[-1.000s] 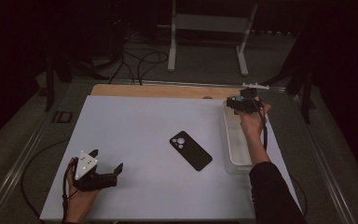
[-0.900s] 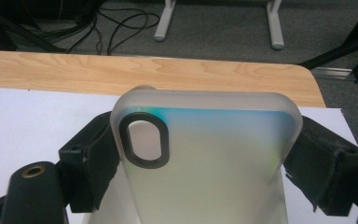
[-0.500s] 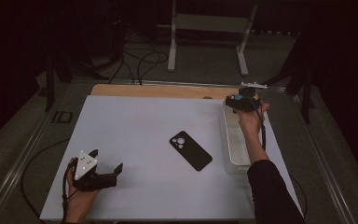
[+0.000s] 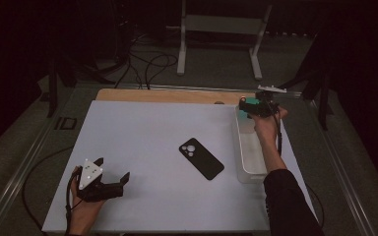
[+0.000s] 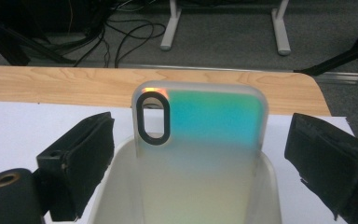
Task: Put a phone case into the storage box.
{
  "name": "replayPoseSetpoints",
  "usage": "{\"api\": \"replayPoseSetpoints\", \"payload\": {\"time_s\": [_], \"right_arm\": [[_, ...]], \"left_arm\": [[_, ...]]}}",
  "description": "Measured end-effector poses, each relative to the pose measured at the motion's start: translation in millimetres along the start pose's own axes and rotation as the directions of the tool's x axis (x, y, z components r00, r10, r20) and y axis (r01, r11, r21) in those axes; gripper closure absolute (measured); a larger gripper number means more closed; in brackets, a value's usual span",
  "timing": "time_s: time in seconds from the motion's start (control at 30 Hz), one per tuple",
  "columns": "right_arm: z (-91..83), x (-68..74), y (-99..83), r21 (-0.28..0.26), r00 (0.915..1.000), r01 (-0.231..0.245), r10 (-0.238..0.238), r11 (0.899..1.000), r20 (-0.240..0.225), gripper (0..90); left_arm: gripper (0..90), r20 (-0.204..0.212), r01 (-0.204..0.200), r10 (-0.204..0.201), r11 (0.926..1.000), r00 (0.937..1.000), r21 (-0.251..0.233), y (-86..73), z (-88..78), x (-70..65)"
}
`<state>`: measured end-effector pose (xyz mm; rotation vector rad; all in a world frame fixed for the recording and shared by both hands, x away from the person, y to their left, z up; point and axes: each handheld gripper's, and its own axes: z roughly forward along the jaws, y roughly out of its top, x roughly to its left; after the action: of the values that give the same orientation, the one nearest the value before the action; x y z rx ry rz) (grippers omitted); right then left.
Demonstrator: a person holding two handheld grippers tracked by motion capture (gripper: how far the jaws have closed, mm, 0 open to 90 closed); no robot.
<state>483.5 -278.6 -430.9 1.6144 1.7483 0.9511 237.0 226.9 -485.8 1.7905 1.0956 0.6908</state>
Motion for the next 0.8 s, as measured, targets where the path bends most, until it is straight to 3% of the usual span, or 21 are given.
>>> {"api": "replayPoseSetpoints", "payload": {"time_s": [0.23, 0.53, 0.67, 0.8], "right_arm": [[-12.5, 0.9, 0.9, -0.002, 0.9992, 0.032, -0.032, 0.999, -0.025, 8.3], [-32.7, 9.2, -0.9, -0.04, 0.9923, 0.079, -0.083, 0.996, -0.092, 8.3], [-49.6, 17.1, -4.1, -0.081, 0.9808, 0.116, -0.127, 0.99, -0.148, 8.3], [-58.4, 19.9, -8.0, -0.098, 0.9731, 0.133, -0.149, 0.986, -0.176, 8.3]], "left_arm": [[0.2, -0.002, -0.001, 0.001, 1.0, 1.0, -0.002, 0.2, -0.8, -0.3], [0.3, -0.002, 0.0, 0.0, 1.0, 1.0, -0.002, 0.3, -1.4, -0.1], [0.3, -0.003, 0.0, 0.0, 1.0, 1.0, -0.002, 0.9, -0.1, -0.3], [0.3, 0.0, -0.003, 0.003, 1.0, 1.0, 0.001, 1.0, 0.7, -1.1]]}}
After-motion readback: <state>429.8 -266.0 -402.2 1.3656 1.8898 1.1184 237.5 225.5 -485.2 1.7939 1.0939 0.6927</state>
